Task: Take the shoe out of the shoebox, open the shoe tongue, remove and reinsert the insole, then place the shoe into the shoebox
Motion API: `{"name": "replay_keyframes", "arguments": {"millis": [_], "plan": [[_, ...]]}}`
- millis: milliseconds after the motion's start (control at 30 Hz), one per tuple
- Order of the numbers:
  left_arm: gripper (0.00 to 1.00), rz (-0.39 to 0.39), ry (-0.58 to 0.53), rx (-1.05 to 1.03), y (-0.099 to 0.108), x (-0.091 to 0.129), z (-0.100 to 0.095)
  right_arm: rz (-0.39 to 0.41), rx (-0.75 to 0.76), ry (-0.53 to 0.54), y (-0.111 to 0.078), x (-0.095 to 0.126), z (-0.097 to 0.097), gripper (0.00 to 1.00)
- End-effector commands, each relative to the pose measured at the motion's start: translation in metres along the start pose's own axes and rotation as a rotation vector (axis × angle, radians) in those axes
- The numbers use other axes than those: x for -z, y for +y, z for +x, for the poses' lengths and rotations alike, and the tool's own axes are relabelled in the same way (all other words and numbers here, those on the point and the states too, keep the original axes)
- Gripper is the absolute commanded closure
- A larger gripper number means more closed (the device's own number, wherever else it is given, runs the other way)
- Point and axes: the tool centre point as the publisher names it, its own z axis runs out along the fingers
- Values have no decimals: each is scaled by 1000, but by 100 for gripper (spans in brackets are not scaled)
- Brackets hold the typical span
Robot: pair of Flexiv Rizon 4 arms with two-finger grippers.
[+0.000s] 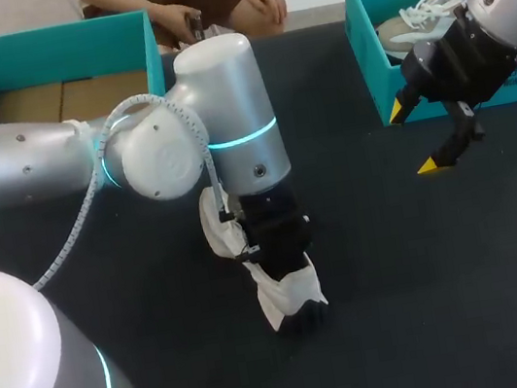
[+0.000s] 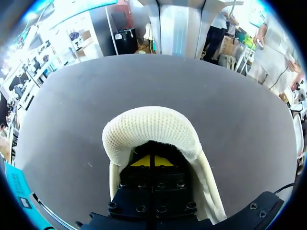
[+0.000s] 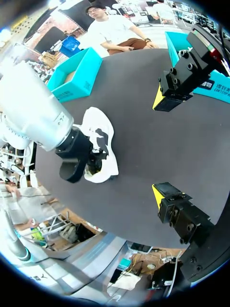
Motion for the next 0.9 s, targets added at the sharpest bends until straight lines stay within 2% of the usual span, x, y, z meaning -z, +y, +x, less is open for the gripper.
{"name": "replay_keyframes", "arguments": {"millis": [33,433,900], "plan": [[100,-54,-26,1,28,-14,6,1,0,-1,0,-1,1,0],[100,-181,-42,11,62,-13,11,1,0,-1,0,-1,1,0],[100,-223,-84,37,86,7,17,1,0,-1,0,-1,1,0]]}}
